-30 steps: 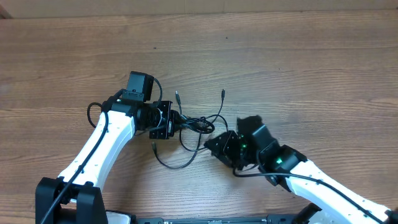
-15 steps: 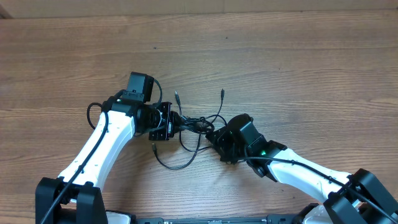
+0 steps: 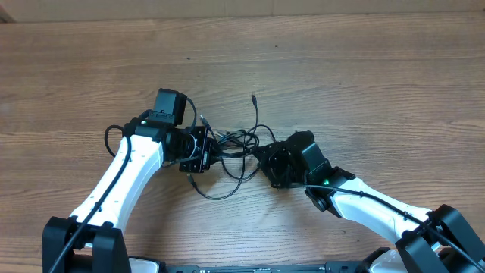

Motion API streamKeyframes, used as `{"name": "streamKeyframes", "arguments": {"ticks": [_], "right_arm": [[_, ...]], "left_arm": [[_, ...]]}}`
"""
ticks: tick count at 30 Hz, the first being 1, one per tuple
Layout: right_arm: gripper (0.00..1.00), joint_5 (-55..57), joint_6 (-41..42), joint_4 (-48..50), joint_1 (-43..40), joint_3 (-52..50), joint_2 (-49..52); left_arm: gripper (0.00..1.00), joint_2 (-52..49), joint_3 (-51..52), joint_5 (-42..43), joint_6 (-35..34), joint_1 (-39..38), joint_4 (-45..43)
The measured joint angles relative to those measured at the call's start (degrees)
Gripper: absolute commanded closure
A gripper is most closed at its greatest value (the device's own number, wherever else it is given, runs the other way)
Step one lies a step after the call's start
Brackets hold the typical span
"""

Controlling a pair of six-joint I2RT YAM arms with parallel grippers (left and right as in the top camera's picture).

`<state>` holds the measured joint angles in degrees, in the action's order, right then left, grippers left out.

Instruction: Untangle cables

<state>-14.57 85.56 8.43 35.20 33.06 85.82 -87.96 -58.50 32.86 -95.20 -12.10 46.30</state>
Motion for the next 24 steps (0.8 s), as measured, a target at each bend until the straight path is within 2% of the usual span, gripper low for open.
{"name": "streamKeyframes", "arguments": {"ticks": [4,10,13,17,21,24], "right_arm": [[0.60,-4.70,-0.07,5.44,0.00,-0.24,0.04],[0.60,-7.56,-0.02,6.29,0.00,-0.24,0.07],[0.54,-5.53,-0.39,5.14,0.02,-0.24,0.07],[0.52,-1.40,-7.82,8.76,0.04,-0.42,0.07],[0.38,1.36,-20.52,13.25,-0.07,-0.52,0.07],[0.35,2.93,-33.29,14.21,-0.35,-0.52,0.07]], "left_arm": [[0.86,0.00,-0.04,-0.17,2.67,0.50,-0.02],[0.87,0.00,-0.04,-0.26,2.84,-0.66,-0.66],[0.90,0.00,-0.04,-0.37,4.02,-1.18,-0.68],[0.95,0.00,-0.07,0.20,7.26,-1.22,-0.66],[0.96,0.20,-0.15,5.03,9.07,-1.16,0.11],[0.96,0.22,-0.15,10.32,9.79,-1.16,0.26]]}}
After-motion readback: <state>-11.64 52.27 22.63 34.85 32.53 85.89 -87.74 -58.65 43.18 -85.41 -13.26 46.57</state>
